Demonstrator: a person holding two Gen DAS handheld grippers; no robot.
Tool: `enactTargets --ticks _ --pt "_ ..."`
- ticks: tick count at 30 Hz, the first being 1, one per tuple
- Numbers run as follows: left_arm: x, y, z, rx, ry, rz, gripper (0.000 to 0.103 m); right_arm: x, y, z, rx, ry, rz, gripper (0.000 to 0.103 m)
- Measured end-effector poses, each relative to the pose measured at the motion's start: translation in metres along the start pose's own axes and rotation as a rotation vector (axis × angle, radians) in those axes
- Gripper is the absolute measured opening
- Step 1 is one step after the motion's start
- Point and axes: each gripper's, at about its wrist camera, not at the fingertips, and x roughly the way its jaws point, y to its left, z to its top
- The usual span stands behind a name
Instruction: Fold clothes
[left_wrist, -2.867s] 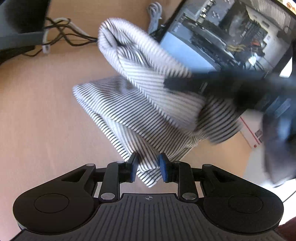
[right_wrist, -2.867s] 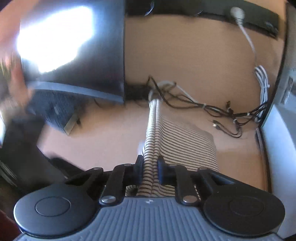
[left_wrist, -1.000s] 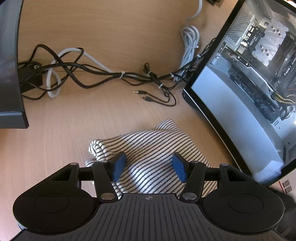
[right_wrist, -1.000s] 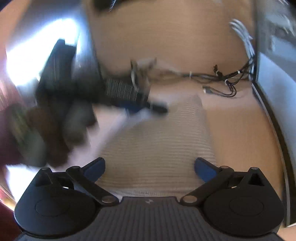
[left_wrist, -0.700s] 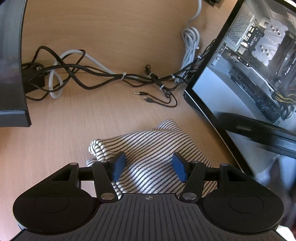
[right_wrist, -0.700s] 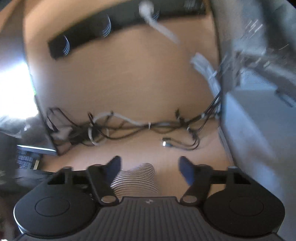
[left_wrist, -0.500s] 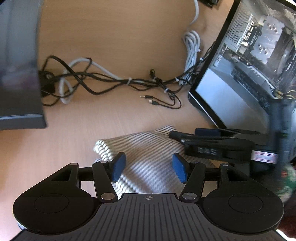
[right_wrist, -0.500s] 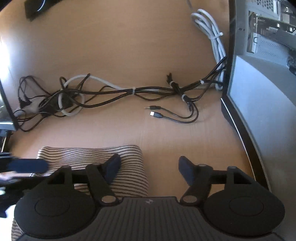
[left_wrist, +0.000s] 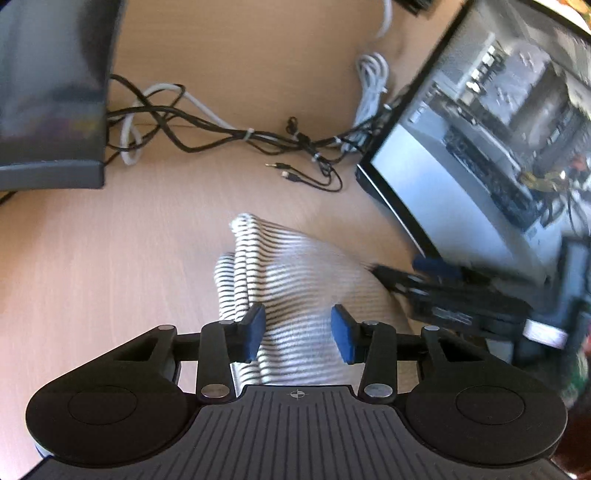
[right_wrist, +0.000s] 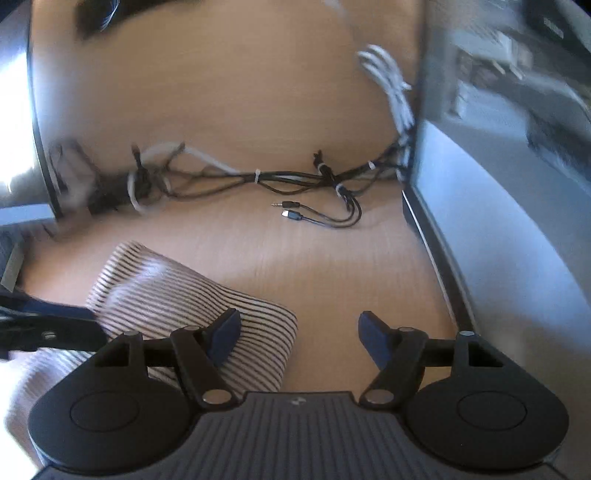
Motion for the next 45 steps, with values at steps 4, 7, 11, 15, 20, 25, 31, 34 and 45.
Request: enactTargets --ticks 4,7,11,15,20,25,31,34,45 --pt "-0.014 0.001 -0.003 0.035 0.004 0.051 0.079 -0.024 -0.028 -0.016 0.238 0.029 0.169 0.084" --pt "-0.009 0.010 -0.018 0.076 0.097 -0.008 0.084 -0.029 -0.026 -0.044 0.367 0.067 0.183 0.085" --pt "0.008 0.028 -0.030 0.088 0.210 -0.124 0.092 -0.029 -0.008 -0.078 0.532 0.043 0.176 0.091" --pt "0.019 0.044 -0.028 0.105 0.236 -0.235 0.085 -0.029 0.025 -0.088 0.555 0.002 0.131 0.089" --pt "0.029 0.038 -0.023 0.164 0.253 -0.300 0.073 -0.040 0.060 -0.096 0.532 -0.022 0.023 0.073" --pt "0.062 0.011 -0.002 0.213 0.241 -0.315 0.072 -0.037 0.034 -0.089 0.574 -0.067 -0.044 0.073" --pt "0.119 -0.019 0.039 0.301 0.186 -0.289 0.071 -0.002 -0.014 -0.051 0.575 -0.119 -0.108 0.072" --pt "0.115 -0.022 0.046 0.339 0.163 -0.269 0.070 0.001 -0.013 -0.040 0.482 -0.129 -0.152 0.077" --pt "0.103 -0.006 0.029 0.327 0.159 -0.256 0.051 -0.022 0.046 -0.065 0.169 -0.167 -0.352 0.041"
